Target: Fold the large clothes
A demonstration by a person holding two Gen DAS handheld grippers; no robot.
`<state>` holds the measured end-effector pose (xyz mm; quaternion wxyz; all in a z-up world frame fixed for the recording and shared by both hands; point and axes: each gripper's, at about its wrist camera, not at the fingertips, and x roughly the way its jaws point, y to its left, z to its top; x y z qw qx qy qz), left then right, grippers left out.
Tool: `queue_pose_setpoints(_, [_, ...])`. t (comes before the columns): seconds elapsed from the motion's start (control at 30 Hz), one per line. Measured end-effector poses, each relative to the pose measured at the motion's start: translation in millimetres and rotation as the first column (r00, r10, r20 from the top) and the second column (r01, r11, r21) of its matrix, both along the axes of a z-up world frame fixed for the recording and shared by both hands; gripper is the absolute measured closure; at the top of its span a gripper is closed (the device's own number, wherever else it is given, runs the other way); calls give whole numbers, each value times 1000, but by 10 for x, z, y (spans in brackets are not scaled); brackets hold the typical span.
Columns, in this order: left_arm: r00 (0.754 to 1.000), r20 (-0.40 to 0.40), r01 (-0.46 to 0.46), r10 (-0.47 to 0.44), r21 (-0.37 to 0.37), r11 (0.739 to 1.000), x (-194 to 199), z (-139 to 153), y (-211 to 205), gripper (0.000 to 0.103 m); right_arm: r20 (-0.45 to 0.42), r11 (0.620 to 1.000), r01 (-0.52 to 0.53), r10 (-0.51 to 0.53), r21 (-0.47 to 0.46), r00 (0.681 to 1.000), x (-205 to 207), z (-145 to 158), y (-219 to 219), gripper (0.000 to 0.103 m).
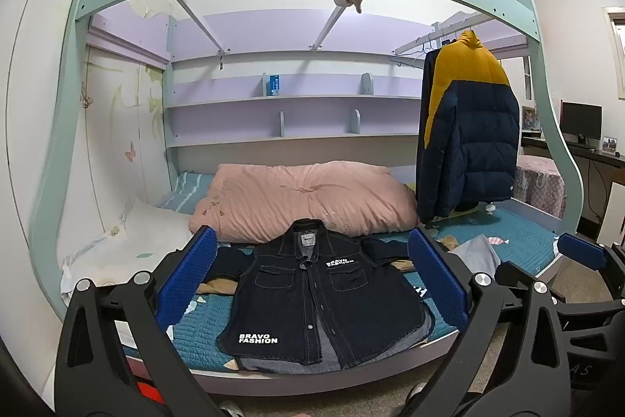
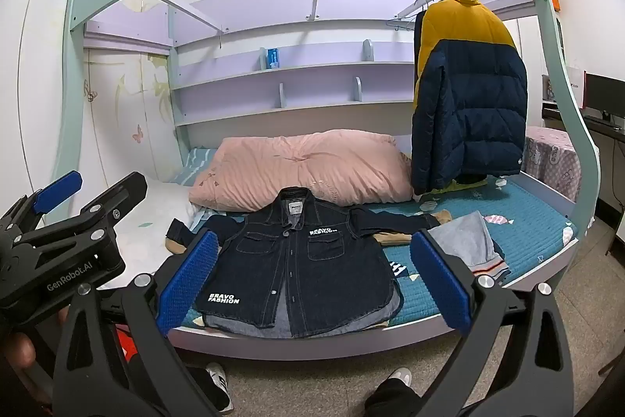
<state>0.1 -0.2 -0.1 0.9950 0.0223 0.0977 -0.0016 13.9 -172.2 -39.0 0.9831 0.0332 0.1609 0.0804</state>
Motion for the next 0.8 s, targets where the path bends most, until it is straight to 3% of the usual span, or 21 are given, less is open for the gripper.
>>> queue_pose_setpoints(0.8, [1000,-2,-1,1,-2,1000,-12,7,0,5,-4,1000,-1,1,3,1000,5,4,1,8])
